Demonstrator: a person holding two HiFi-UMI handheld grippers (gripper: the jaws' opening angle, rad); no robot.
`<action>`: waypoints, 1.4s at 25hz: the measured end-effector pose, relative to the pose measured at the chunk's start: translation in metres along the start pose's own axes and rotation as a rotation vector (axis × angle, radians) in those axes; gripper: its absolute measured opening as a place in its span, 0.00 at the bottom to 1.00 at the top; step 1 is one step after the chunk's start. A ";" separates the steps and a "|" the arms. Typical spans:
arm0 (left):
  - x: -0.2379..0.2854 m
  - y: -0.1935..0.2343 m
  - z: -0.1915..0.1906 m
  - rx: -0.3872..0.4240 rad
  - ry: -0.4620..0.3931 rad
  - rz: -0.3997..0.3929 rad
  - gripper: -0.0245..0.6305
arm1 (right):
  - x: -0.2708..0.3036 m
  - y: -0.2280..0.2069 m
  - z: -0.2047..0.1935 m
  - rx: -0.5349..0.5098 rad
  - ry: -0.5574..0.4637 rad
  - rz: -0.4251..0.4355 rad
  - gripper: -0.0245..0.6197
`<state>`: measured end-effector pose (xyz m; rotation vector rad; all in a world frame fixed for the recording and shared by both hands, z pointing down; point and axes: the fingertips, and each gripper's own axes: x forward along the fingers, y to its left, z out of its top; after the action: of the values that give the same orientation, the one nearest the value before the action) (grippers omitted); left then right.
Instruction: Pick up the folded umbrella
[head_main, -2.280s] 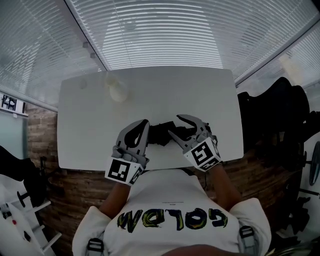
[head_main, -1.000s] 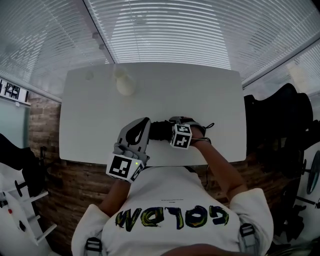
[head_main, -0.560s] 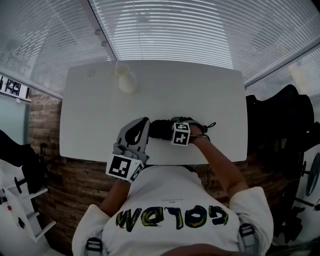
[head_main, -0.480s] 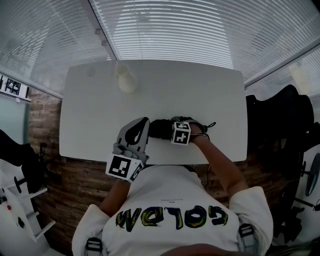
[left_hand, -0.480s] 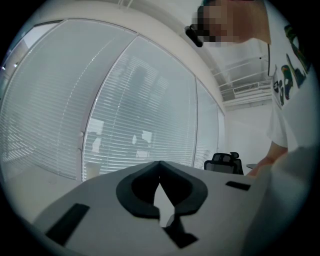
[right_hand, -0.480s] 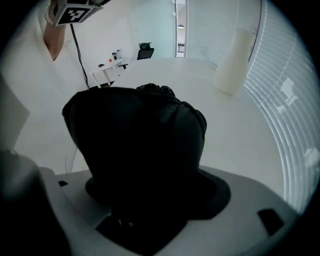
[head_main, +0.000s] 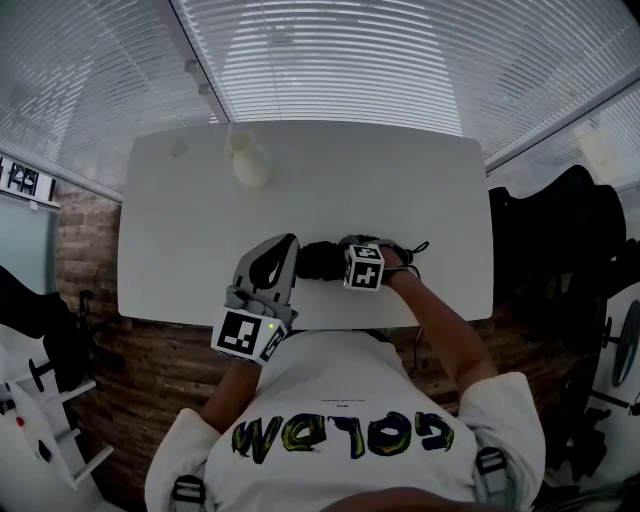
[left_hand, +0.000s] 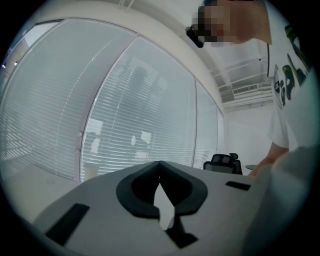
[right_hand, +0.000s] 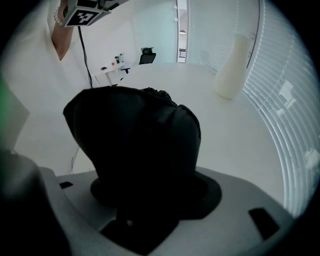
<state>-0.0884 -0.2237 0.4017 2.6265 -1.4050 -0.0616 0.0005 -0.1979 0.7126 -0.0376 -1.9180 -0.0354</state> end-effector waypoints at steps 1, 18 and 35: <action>0.000 -0.001 0.000 0.001 -0.001 -0.001 0.05 | -0.001 0.001 0.000 0.007 -0.001 -0.003 0.46; 0.003 0.001 0.004 0.004 -0.011 -0.005 0.05 | -0.075 -0.031 0.017 0.259 -0.249 -0.209 0.43; 0.009 -0.006 0.013 0.014 -0.024 -0.022 0.05 | -0.215 -0.051 0.047 0.487 -0.671 -0.440 0.44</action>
<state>-0.0800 -0.2296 0.3887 2.6617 -1.3887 -0.0866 0.0269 -0.2485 0.4939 0.7877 -2.5147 0.1695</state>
